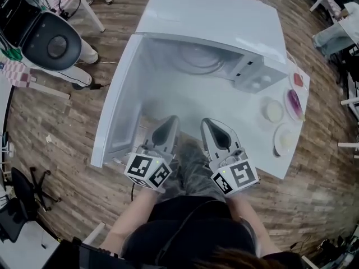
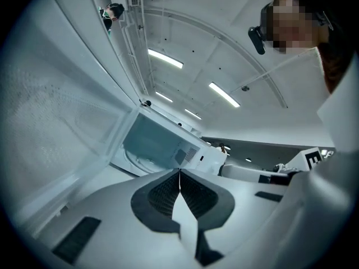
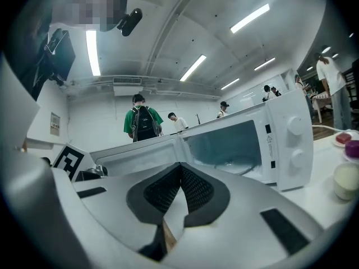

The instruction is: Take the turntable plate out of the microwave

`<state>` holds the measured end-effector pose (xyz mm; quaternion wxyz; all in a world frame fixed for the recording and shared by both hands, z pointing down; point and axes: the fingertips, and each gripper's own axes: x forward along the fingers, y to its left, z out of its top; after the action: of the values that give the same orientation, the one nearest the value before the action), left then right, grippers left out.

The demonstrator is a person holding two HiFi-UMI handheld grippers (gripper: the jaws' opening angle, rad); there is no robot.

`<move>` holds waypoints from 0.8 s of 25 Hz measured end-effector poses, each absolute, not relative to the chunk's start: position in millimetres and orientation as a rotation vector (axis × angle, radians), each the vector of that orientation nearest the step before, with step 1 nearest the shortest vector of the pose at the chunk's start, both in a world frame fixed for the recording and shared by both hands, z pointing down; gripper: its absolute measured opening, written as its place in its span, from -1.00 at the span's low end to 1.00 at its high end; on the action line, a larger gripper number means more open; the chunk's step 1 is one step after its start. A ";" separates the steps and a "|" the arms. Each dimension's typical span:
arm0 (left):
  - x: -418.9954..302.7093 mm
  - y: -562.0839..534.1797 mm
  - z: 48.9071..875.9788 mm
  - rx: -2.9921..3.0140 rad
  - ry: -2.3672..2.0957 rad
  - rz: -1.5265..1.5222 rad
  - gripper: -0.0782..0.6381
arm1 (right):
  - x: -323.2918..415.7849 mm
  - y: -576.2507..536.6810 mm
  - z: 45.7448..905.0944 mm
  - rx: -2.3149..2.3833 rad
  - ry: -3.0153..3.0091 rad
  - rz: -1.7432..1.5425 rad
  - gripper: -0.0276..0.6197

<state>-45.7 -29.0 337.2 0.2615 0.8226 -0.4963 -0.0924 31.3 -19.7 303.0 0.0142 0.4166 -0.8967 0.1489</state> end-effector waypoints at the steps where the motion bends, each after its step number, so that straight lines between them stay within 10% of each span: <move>1: -44.0 -35.4 338.8 2.216 -1.343 -0.251 -0.75 | 30.6 -26.1 304.4 1.287 -2.791 0.471 -0.85; 20: -34.3 -115.2 388.5 1.944 -1.253 -0.392 -0.75 | 46.1 -108.4 371.7 1.299 -2.658 0.834 -0.85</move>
<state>-34.3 -115.2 388.5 0.3874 0.7641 -0.4924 -0.1539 46.1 -108.4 371.7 0.0340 0.4224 -0.8643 0.2710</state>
